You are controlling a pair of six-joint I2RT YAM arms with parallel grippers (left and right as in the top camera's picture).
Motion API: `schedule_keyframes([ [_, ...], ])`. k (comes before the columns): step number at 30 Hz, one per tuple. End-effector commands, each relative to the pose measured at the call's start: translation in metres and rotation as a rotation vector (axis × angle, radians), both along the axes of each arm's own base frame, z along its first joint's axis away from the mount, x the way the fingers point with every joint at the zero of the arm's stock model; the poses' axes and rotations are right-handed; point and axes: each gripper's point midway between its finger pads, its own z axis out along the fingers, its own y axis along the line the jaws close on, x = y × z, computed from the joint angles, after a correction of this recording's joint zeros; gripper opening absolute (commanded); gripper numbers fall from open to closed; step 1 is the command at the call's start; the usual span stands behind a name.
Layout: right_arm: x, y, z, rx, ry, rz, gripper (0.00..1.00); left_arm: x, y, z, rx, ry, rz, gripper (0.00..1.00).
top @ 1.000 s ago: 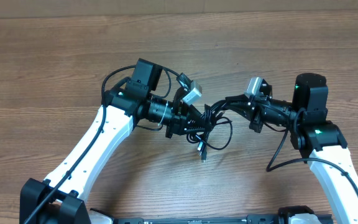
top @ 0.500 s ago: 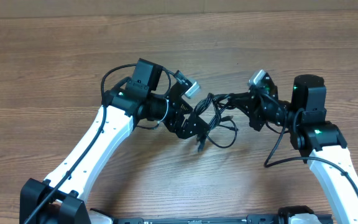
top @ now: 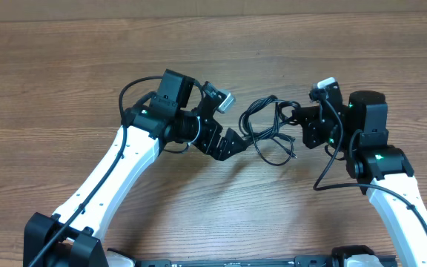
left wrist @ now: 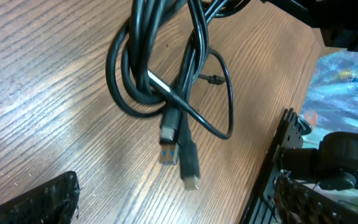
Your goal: Untangle cables
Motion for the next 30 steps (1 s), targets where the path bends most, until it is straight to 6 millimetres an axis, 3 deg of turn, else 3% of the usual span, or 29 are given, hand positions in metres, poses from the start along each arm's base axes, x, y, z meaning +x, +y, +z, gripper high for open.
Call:
schedule_keyframes([
  [1,0.010,-0.009,0.016,0.026,-0.025,-0.092,0.04,0.002,-0.002,0.003,-0.002,-0.006,0.010,1.00],
  [16,0.022,-0.044,0.017,0.107,0.015,-0.368,0.04,0.013,0.004,-0.002,0.035,0.036,0.128,1.00],
  [30,0.024,-0.047,0.021,0.144,0.010,-0.376,0.04,0.038,-0.007,0.018,-0.066,0.039,0.245,0.99],
])
